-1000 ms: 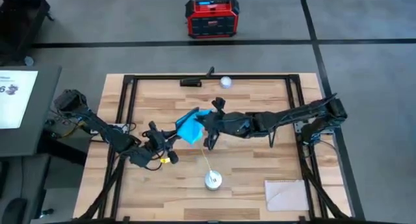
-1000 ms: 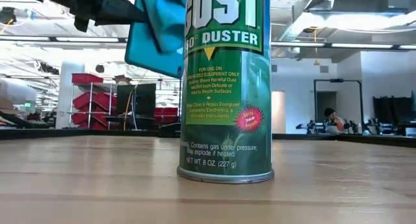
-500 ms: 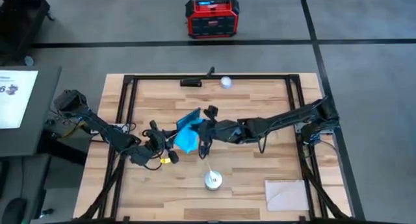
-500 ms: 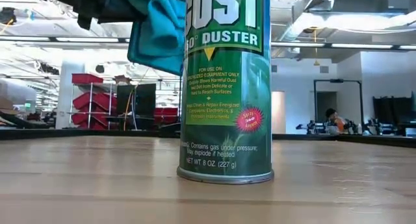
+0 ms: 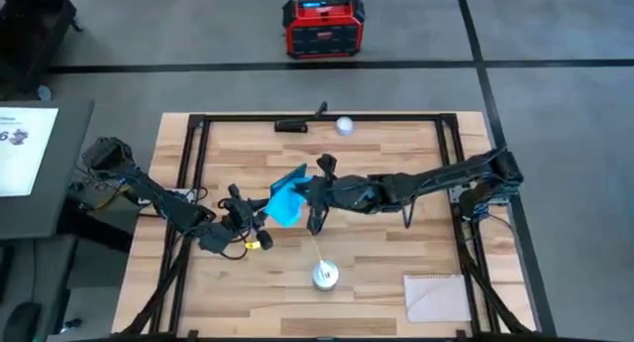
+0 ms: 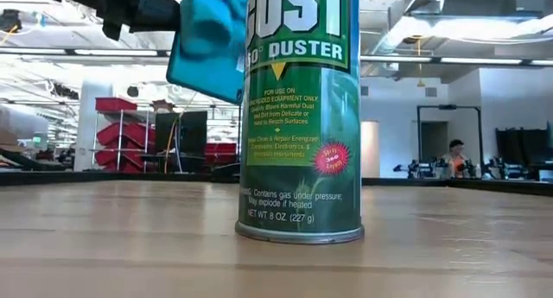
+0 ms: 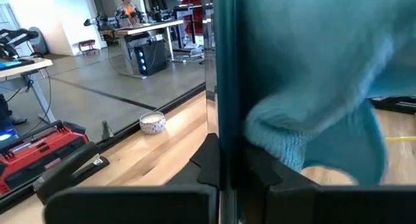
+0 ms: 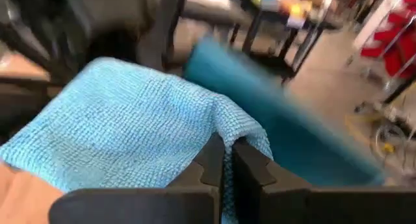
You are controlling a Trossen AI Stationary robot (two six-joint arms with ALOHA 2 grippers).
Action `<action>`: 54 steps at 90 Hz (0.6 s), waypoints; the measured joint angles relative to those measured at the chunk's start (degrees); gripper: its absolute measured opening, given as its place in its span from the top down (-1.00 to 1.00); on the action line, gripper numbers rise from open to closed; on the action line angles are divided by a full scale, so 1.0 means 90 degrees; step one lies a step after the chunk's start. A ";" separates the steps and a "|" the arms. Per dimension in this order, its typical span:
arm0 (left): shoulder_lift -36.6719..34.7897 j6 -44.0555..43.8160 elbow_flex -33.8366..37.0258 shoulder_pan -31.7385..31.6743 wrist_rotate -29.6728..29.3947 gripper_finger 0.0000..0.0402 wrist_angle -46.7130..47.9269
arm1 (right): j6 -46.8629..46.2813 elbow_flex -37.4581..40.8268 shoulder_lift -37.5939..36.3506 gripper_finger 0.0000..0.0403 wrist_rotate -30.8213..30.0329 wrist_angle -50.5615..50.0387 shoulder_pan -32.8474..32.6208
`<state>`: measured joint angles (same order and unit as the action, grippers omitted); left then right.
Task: Apply microfiber cloth
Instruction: Wipe the back of the black tablet using the blue microfiber cloth
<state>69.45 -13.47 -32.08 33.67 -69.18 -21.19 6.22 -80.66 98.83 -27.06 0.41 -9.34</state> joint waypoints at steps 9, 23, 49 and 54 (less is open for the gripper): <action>0.0000 0.0013 0.0000 0.0002 0.0004 0.98 -0.0021 | -0.0038 0.0188 -0.0022 1.00 -0.0010 0.0276 0.0005; 0.0000 -0.0002 0.0000 0.0002 -0.0058 0.98 -0.0030 | 0.0297 0.0110 -0.0029 1.00 -0.0122 0.0203 0.0078; 0.0000 -0.0027 0.0000 0.0012 -0.0101 0.98 -0.0022 | 0.0498 -0.0127 -0.0220 1.00 -0.0324 -0.0442 0.0245; 0.0000 -0.0027 0.0000 0.0015 -0.0102 0.98 -0.0021 | 0.0509 -0.0127 -0.0243 1.00 -0.0335 -0.0428 0.0263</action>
<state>69.45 -13.72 -32.08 33.80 -70.11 -21.39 10.81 -81.80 96.64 -30.08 -3.44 -6.97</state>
